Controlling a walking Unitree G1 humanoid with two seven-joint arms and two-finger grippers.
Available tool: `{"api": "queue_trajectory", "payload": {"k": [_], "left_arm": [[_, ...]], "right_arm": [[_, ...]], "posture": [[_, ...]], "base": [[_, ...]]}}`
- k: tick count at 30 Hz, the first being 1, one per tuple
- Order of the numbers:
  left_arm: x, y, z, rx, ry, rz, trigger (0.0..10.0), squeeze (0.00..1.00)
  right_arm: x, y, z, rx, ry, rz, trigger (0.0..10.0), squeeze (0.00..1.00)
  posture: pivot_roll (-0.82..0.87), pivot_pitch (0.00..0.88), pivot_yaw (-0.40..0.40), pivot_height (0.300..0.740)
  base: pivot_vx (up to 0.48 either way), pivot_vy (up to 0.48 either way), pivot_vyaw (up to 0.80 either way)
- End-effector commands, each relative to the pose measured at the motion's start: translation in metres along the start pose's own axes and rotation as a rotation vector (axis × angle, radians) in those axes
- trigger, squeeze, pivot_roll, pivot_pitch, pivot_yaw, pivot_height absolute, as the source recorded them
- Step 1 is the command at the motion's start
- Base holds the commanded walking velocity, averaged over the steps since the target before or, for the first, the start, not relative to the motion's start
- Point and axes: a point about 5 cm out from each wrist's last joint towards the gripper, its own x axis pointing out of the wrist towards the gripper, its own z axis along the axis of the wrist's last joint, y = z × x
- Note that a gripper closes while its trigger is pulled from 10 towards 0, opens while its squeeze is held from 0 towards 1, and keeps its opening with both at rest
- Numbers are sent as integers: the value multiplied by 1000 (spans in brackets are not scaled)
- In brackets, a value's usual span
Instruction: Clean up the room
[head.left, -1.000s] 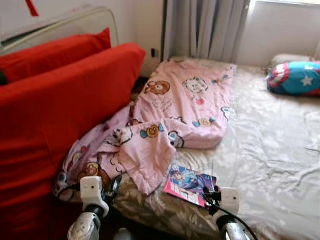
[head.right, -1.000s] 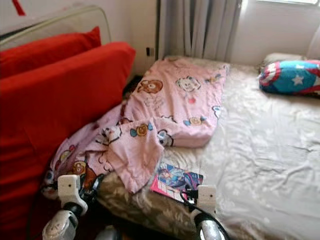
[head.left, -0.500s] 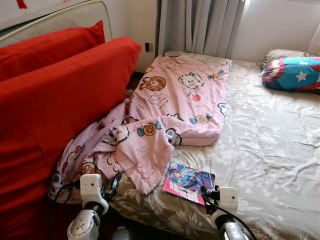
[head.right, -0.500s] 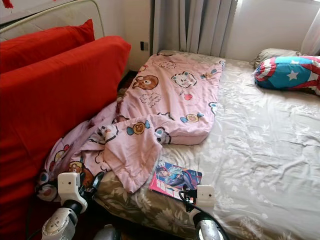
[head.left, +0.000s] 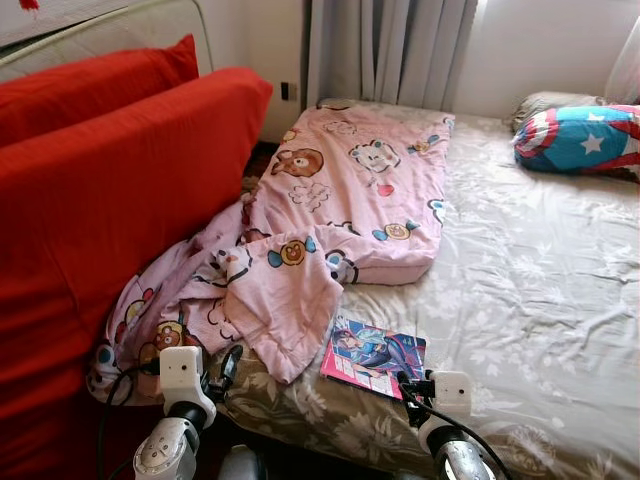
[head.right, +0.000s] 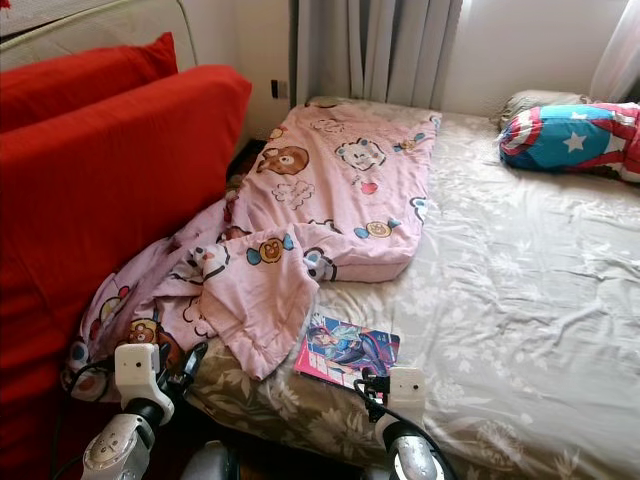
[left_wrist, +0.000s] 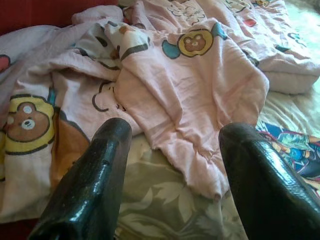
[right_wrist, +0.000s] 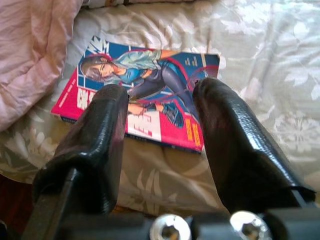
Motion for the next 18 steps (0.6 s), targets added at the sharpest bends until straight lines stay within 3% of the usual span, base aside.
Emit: {"api": "queue_trajectory", "payload": {"k": [1,11,18], "left_arm": [[1,1,1,3,1,3,10000,0],[3,-1,3,7,4,-8,10000,0],[3,-3,4,9,-1,-15,10000,0]], "right_arm": [[0,-1,-2,9,13,-7,10000,0],[0,-1,-4,15,34,11,10000,0],[0,1,-6,-4,53,40,10000,0]], "posture": [[3,60,-23,635],[3,57,-23,635],[6,56,-24,635]], "base": [[0,0,0],[0,0,0],[376,0,0]]}}
